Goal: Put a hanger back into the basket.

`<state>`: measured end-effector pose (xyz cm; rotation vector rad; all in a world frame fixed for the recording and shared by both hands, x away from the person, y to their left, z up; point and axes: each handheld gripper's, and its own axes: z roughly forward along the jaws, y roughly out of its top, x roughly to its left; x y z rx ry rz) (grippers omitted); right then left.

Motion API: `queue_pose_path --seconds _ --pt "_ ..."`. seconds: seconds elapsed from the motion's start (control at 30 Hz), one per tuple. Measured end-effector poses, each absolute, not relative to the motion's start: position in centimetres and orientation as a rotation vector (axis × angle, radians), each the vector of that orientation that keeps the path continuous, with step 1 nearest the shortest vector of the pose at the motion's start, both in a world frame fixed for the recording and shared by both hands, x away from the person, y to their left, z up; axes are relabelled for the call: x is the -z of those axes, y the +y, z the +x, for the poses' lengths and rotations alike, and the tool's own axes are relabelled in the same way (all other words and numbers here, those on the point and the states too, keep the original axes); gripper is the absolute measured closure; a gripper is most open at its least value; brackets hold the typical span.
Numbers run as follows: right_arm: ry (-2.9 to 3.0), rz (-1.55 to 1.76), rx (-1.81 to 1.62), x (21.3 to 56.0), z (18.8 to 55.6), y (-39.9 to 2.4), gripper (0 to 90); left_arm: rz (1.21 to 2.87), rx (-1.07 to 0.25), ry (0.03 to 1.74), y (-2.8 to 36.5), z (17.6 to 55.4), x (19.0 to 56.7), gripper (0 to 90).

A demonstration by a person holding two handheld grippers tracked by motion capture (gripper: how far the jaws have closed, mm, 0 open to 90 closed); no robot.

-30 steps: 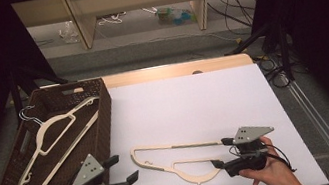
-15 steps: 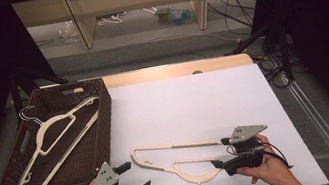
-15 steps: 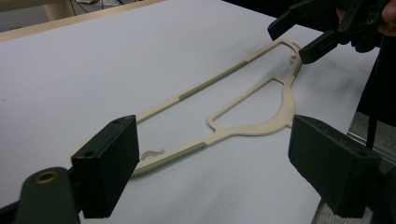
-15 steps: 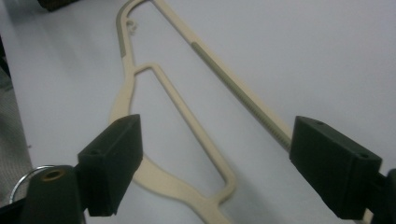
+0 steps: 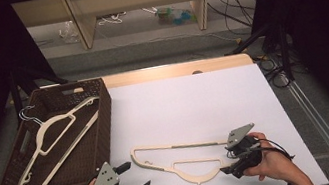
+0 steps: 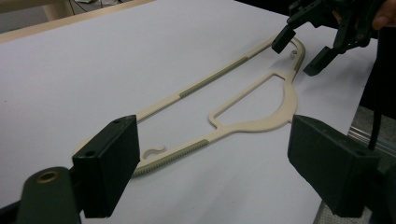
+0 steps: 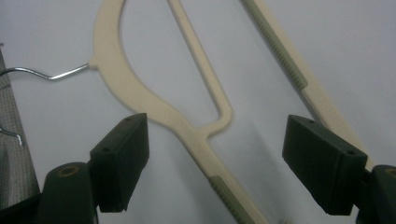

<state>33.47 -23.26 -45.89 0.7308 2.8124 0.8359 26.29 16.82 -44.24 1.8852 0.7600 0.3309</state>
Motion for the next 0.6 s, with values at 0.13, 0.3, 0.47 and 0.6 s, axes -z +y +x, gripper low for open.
queue_pose_path --seconds 0.13,0.3,0.47,0.6 --pt "2.880 0.672 -0.749 46.0 33.9 -23.4 29.8 1.892 -0.349 0.755 16.9 26.2 44.2 17.2" --pt "2.955 0.618 -0.630 46.1 34.2 -23.5 39.9 1.907 -0.346 0.729 16.8 26.3 44.2 17.4" --pt "2.990 0.541 -0.508 45.9 34.5 -23.2 49.7 1.919 -0.344 0.704 16.8 26.4 44.1 17.9" --pt "3.021 0.487 -0.437 45.8 34.7 -22.7 51.4 1.907 -0.329 0.731 16.7 26.3 44.2 17.9"
